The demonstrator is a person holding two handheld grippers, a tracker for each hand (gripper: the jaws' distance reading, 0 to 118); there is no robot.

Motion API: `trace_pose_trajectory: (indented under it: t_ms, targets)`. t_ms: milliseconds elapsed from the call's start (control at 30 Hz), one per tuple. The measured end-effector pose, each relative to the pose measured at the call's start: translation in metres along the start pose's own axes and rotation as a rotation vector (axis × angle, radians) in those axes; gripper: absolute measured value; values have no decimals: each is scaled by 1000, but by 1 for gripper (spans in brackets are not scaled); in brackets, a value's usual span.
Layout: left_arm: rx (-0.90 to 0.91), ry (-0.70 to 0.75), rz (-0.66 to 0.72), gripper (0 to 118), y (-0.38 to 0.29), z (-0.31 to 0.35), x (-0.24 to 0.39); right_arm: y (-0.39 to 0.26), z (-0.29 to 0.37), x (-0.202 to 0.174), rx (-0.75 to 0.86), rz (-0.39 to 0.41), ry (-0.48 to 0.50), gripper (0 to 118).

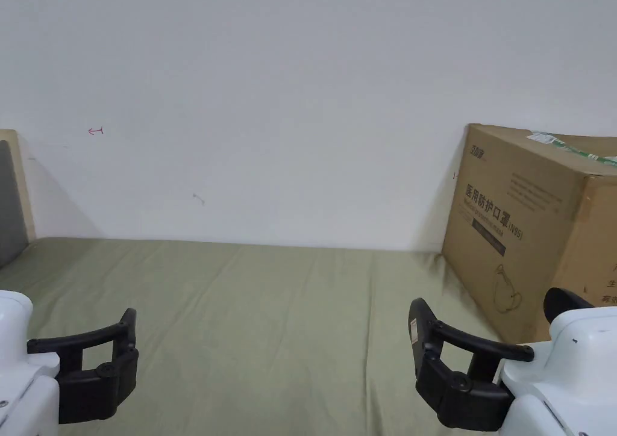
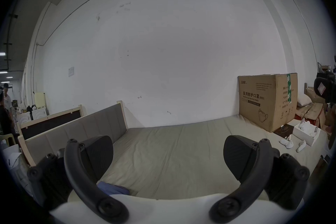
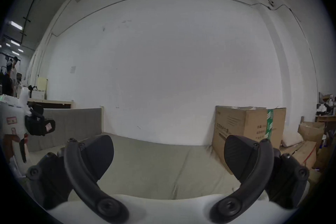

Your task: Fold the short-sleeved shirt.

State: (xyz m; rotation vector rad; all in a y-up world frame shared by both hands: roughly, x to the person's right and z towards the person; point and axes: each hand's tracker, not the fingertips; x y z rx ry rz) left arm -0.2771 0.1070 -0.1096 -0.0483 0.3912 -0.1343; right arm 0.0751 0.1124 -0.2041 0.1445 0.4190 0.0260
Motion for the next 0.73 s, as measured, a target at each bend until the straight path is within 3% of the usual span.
trace_pose_trajectory:
  t_ms: [100, 200, 733]
  targets:
    - [-7, 5, 0, 118, -1, -1, -1, 5, -9, -5, -60, 6, -135, 118]
    - [-8, 2, 8, 118, -2, -1, -2, 9, -12, 0, -106, -24, -107, 118]
    - [-10, 10, 8, 118, 0, -1, -3, 10, -8, 0, -96, -6, -105, 118]
